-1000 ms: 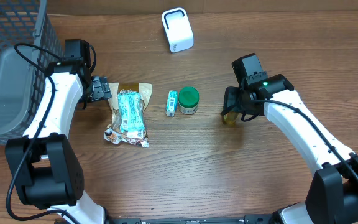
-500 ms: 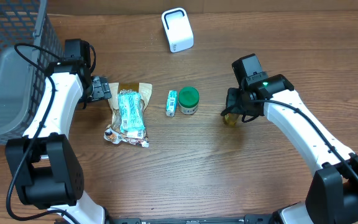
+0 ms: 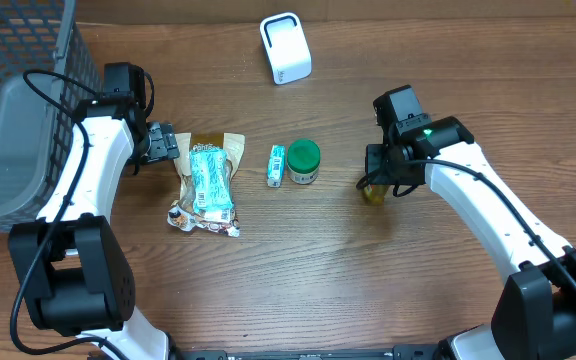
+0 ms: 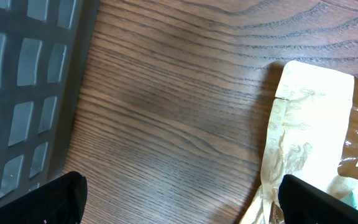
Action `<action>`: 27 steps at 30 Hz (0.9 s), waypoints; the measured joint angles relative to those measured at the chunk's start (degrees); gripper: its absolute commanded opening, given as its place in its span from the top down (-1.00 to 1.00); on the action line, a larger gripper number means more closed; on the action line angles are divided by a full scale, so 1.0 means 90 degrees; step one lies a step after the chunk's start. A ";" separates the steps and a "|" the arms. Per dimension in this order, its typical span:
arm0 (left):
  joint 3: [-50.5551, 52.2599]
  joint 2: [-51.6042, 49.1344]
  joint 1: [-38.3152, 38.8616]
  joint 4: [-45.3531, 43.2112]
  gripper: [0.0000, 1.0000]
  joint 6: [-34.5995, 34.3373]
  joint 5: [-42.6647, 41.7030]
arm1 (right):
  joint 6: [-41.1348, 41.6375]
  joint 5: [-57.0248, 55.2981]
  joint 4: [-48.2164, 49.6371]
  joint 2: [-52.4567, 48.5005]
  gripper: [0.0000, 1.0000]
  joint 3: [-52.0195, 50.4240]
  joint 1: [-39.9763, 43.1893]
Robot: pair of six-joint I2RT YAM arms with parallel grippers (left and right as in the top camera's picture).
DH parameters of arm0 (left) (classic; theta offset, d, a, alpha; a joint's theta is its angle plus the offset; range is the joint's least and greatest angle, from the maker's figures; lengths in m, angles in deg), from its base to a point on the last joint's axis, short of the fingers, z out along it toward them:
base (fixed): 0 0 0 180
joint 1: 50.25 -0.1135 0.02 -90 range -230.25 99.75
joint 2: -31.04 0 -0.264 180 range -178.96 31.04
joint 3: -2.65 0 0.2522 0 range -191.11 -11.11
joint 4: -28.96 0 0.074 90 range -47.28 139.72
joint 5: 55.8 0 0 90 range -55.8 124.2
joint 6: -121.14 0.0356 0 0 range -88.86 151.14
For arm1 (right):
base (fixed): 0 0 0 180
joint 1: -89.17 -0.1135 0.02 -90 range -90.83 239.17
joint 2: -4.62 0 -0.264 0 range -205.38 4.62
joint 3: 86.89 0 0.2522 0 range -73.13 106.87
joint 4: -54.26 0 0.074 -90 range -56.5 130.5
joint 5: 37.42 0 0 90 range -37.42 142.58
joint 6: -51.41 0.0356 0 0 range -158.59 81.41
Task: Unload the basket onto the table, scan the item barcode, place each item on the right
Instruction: 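Hold the right gripper on the upright Vim bottle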
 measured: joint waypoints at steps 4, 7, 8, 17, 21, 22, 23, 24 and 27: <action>0.0000 0.0000 0.0000 0.0000 -0.99 0.0000 0.0000 | -0.0061 -0.0002 0.0017 -0.0002 0.34 0.0068 0.0000; 0.0000 0.0000 0.0000 0.0000 -0.99 0.0000 0.0000 | -0.0075 0.0000 0.0005 -0.0005 0.34 0.0068 0.0000; 0.0000 0.0000 0.0000 0.0000 -0.99 0.0000 0.0000 | -0.0075 0.0000 0.0012 -0.0005 0.34 0.0068 0.0000; 0.0000 0.0000 0.0000 0.0000 -0.99 0.0000 0.0000 | -0.0075 0.0061 0.0078 -0.0010 -0.03 0.0068 0.0000; 0.0000 0.0000 0.0000 0.0000 -0.99 0.0000 0.0000 | -0.0097 0.0080 0.0095 -0.0010 -0.12 0.0078 0.0002; 0.0000 0.0000 0.0000 0.0000 -0.99 0.0000 0.0000 | -0.0090 0.0078 0.0092 -0.0010 -0.13 0.0078 0.0000; 0.0000 0.0000 0.0000 0.0000 -1.00 0.0000 0.0000 | -0.0092 0.0078 0.0097 -0.0010 -0.12 0.0078 0.0000; 0.0000 0.0000 0.0000 0.0000 -0.99 0.0000 0.0000 | -0.0092 0.0078 0.0102 -0.0010 -0.13 0.0078 0.0000; 0.0000 0.0000 0.0000 0.0000 -0.99 0.0000 0.0000 | -0.0092 0.0078 0.0170 -0.0010 -0.12 0.0078 0.0000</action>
